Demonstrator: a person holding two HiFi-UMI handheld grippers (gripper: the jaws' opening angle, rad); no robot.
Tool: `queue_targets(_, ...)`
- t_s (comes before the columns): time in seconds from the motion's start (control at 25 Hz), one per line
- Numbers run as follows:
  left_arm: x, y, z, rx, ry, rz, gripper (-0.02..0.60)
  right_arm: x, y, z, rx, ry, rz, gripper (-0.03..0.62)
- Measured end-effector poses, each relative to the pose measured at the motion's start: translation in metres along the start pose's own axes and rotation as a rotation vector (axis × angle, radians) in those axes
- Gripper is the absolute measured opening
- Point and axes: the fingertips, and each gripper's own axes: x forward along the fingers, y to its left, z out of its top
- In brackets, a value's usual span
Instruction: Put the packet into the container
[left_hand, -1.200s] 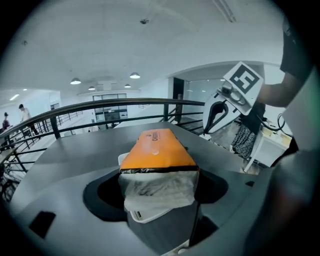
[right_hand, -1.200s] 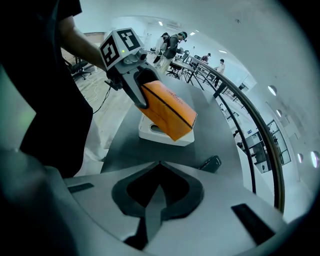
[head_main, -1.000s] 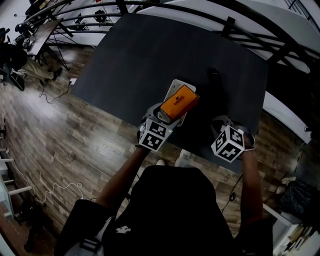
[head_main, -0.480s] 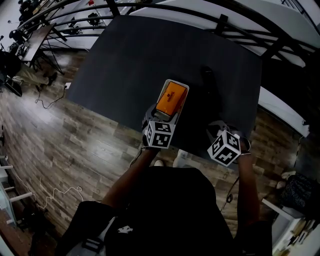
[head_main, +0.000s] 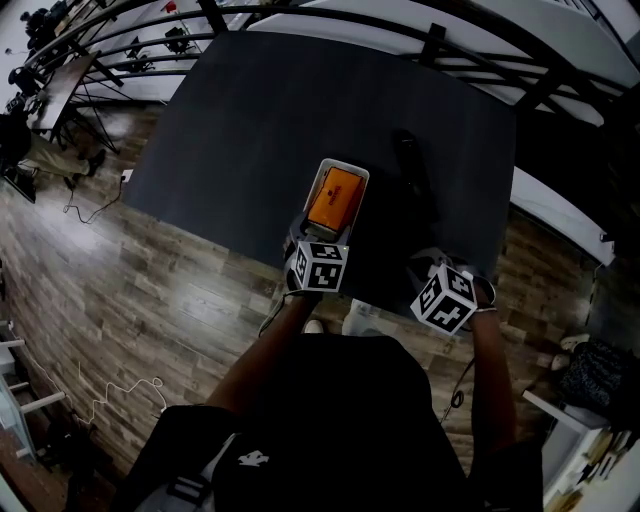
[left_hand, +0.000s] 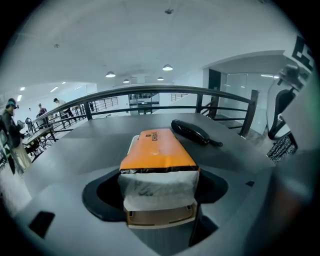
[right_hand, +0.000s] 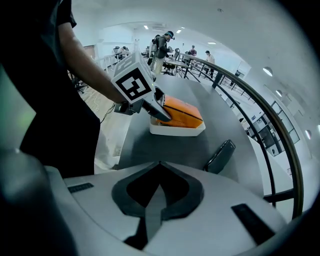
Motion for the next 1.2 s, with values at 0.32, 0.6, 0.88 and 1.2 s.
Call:
queue_targets(0.32,0.013,-0.002,-0.003,-0.01,0.005,0.021,0.379,0.005,0.006,-0.001,0.022,0.009,0.031,0.003)
queue_targets(0.6,0.015,-0.004,-0.006,-0.048,-0.005,-0.005,0.396,0.003,0.025,-0.006,0.018,-0.001,0.126,0.003)
queue_targets(0.88,0.006,-0.003,-0.001,-0.048,-0.084,-0.006,0.464,0.005,0.033,-0.003,0.009,-0.008,0.179,0.003)
queue_targets(1.2,-0.006,0.001,0.009,-0.098,-0.129,-0.063,0.489,0.006,0.033,0.004,0.008,-0.02,0.166,0.003)
